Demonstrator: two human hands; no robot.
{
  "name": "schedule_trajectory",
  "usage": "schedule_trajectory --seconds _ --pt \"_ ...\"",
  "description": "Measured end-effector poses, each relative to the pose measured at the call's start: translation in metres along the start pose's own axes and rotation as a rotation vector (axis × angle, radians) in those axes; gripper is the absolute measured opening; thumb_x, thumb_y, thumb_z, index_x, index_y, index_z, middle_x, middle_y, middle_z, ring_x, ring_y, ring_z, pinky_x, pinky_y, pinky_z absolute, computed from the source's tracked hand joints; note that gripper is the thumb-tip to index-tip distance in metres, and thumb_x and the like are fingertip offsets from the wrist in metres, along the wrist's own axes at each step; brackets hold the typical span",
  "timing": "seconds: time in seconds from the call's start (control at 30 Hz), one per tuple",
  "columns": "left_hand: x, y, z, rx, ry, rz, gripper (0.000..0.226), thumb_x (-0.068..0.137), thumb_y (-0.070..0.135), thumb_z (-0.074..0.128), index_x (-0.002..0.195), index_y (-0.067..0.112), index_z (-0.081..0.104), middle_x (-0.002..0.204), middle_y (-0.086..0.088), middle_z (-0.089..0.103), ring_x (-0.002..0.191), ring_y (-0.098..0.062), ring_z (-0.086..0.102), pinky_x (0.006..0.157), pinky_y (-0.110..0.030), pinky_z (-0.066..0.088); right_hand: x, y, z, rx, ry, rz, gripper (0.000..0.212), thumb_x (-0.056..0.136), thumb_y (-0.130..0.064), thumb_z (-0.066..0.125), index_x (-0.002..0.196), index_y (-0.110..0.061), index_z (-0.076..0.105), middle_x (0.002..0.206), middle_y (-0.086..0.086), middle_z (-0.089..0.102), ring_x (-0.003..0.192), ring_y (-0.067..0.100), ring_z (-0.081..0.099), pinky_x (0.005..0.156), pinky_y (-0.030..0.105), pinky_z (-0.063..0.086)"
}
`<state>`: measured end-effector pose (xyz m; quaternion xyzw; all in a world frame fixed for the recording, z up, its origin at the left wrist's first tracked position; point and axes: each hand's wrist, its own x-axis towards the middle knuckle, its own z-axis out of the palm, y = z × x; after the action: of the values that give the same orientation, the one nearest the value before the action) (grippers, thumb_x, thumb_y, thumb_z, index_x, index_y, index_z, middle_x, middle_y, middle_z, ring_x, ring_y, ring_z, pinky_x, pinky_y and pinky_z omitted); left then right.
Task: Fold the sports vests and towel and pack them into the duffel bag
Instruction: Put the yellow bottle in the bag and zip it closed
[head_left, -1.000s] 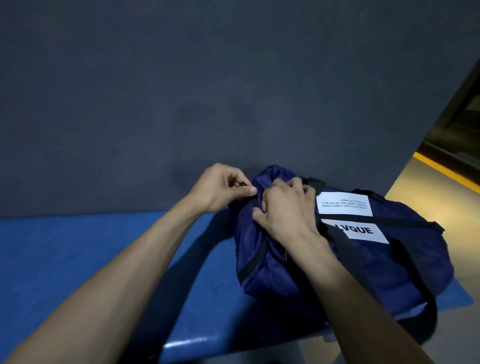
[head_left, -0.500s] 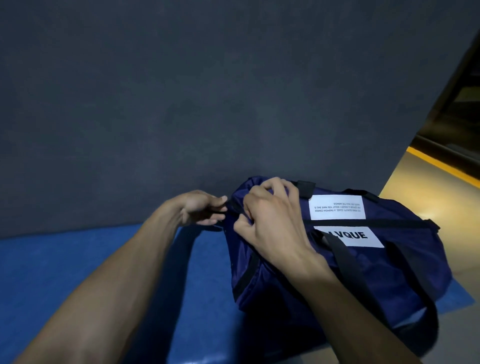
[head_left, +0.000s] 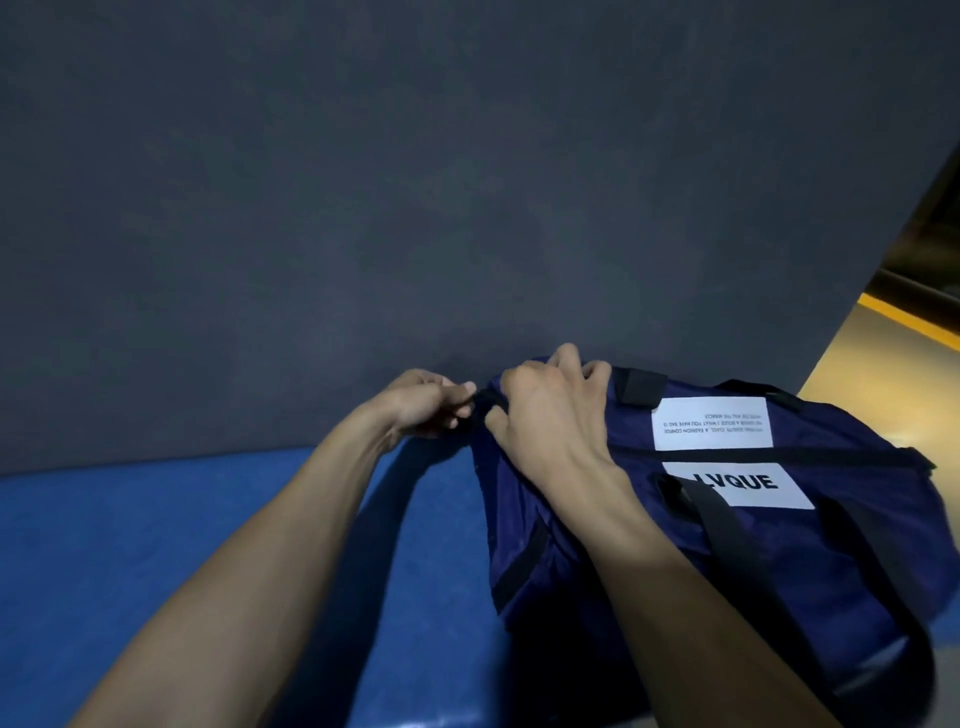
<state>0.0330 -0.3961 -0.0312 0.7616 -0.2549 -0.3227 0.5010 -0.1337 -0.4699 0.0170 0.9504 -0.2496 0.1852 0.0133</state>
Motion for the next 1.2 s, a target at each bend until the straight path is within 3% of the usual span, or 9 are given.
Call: schedule_trajectory --seconds 0.13,0.3,0.43,0.53,0.6,0.77,0.87,1.0,1.2 --pt "0.008 -0.038 0.005 0.188 0.016 -0.145 0.038 0.100 0.031 0.064 0.068 0.011 0.059 0.057 -0.005 0.056 0.045 -0.016 0.046 0.045 -0.021 0.033 0.002 0.002 -0.001 0.078 0.048 -0.005 0.021 0.090 -0.036 0.059 0.074 -0.023 0.056 0.084 -0.007 0.062 0.102 0.022 0.040 0.085 0.040 0.024" --pt "0.006 -0.056 0.010 0.511 0.218 -0.016 0.022 0.099 0.027 0.063 0.080 0.017 0.058 0.089 -0.001 0.069 0.084 -0.019 0.062 0.072 -0.028 0.047 0.005 0.008 0.005 0.178 -0.035 0.003 0.044 0.092 -0.048 0.061 0.062 -0.024 0.041 0.077 -0.009 0.057 0.104 0.023 0.044 0.084 0.040 0.028" --pt "-0.057 -0.028 0.014 0.267 0.218 0.314 0.031 0.097 0.042 0.065 0.085 0.014 0.065 0.081 -0.003 0.070 0.071 -0.010 0.062 0.065 -0.026 0.046 0.010 0.015 0.003 0.350 -0.118 0.027 0.038 0.089 -0.059 0.063 0.073 -0.025 0.068 0.076 -0.009 0.066 0.102 0.022 0.051 0.084 0.039 0.034" --pt "-0.101 -0.004 0.034 0.323 -0.013 0.321 0.048 0.090 0.067 0.062 0.085 0.019 0.065 0.083 0.001 0.071 0.074 -0.015 0.066 0.065 -0.027 0.049 0.005 0.024 -0.004 0.510 -0.050 0.003 0.021 0.088 -0.047 0.068 0.083 -0.028 0.076 0.083 -0.007 0.074 0.097 0.021 0.066 0.087 0.039 0.051" --pt "-0.111 -0.003 0.048 0.348 0.031 0.298 0.054 0.083 0.075 0.062 0.084 0.020 0.063 0.076 0.008 0.068 0.068 -0.010 0.063 0.061 -0.024 0.047 -0.006 0.031 -0.011 0.600 0.023 -0.019 0.014 0.089 -0.035 0.070 0.084 -0.024 0.077 0.081 -0.007 0.075 0.084 0.016 0.069 0.081 0.036 0.054" --pt "-0.115 -0.014 0.079 0.300 0.157 0.374 0.050 0.097 0.051 0.060 0.063 0.018 0.045 0.056 0.008 0.047 0.055 -0.012 0.043 0.057 -0.033 0.033 -0.049 0.049 -0.031 0.585 0.037 -0.041 0.021 0.089 -0.036 0.073 0.075 -0.020 0.072 0.062 -0.007 0.064 0.058 0.005 0.056 0.060 0.026 0.044" --pt "-0.114 -0.015 0.083 0.245 0.258 0.396 0.049 0.103 0.039 0.054 0.063 0.018 0.036 0.054 0.008 0.038 0.054 -0.014 0.037 0.055 -0.034 0.028 -0.072 0.060 -0.041 0.547 -0.150 0.007 0.034 0.089 -0.043 0.073 0.069 -0.016 0.067 0.057 -0.006 0.067 0.051 0.005 0.061 0.061 0.026 0.049" --pt "-0.125 -0.014 0.062 0.027 0.339 0.328 0.049 0.107 0.038 0.045 0.070 0.007 0.051 0.060 -0.001 0.059 0.056 -0.015 0.053 0.059 -0.035 0.045 -0.088 0.056 -0.040 0.393 -0.411 0.053 0.034 0.075 -0.055 0.083 0.072 -0.022 0.075 0.066 -0.009 0.071 0.072 0.004 0.066 0.070 0.025 0.051" --pt "-0.162 -0.031 -0.006 0.028 0.493 0.342 0.049 0.107 0.036 0.044 0.076 0.001 0.055 0.060 0.005 0.059 0.066 -0.019 0.057 0.068 -0.046 0.055 -0.089 -0.013 -0.027 0.360 -0.182 -0.041 0.046 0.074 -0.070 0.074 0.081 -0.025 0.068 0.073 -0.011 0.069 0.078 0.011 0.066 0.076 0.035 0.056"
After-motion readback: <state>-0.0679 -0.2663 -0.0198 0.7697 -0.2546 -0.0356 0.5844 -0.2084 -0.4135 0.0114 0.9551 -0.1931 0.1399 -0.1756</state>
